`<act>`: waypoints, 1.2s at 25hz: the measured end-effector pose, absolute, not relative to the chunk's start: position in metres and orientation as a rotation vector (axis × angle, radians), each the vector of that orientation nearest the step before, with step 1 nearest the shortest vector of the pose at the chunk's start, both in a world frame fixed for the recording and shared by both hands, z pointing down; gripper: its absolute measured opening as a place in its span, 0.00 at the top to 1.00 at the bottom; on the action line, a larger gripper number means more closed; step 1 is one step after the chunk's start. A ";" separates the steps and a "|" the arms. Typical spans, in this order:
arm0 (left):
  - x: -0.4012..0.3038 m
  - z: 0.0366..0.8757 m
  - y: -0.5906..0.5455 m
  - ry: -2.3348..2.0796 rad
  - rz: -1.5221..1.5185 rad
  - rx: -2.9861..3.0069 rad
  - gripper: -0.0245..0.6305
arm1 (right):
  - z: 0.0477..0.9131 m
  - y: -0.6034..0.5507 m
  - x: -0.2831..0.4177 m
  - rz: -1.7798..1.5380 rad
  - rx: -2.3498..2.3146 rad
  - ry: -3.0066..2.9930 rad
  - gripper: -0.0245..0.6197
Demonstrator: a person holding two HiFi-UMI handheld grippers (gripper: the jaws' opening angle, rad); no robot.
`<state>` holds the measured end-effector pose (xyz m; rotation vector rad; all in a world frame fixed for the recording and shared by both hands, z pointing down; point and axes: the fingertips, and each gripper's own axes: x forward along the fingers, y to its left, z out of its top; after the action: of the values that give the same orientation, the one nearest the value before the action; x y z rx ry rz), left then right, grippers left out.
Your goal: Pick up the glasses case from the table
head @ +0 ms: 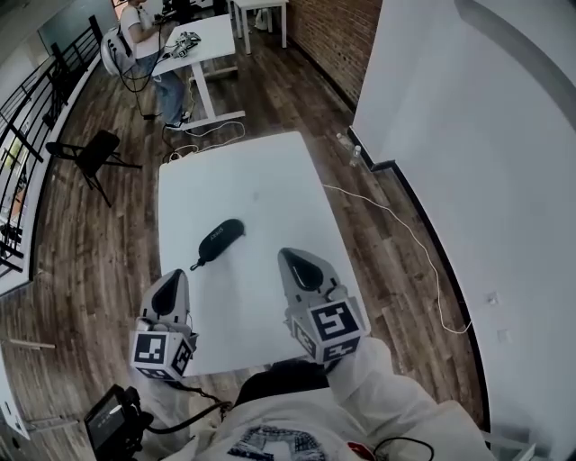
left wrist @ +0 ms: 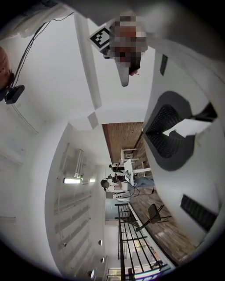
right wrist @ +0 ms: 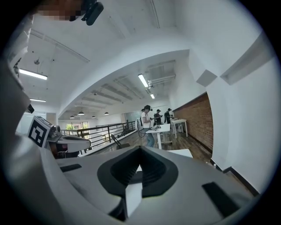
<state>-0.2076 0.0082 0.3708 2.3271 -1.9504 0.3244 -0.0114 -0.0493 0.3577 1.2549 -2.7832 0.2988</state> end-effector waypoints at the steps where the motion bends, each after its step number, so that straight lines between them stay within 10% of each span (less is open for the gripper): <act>1: -0.208 0.375 0.002 -1.940 0.328 2.323 0.93 | 0.361 -0.056 -0.012 0.306 1.254 -2.775 0.99; 30: -0.211 0.423 -0.078 -1.814 0.375 2.253 0.88 | 0.402 -0.129 -0.016 0.425 1.198 -2.726 0.99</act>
<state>-0.2105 -0.0780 0.4234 2.2530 -1.8141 0.3749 -0.0159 -0.1288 0.4020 1.1979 -2.7264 0.4246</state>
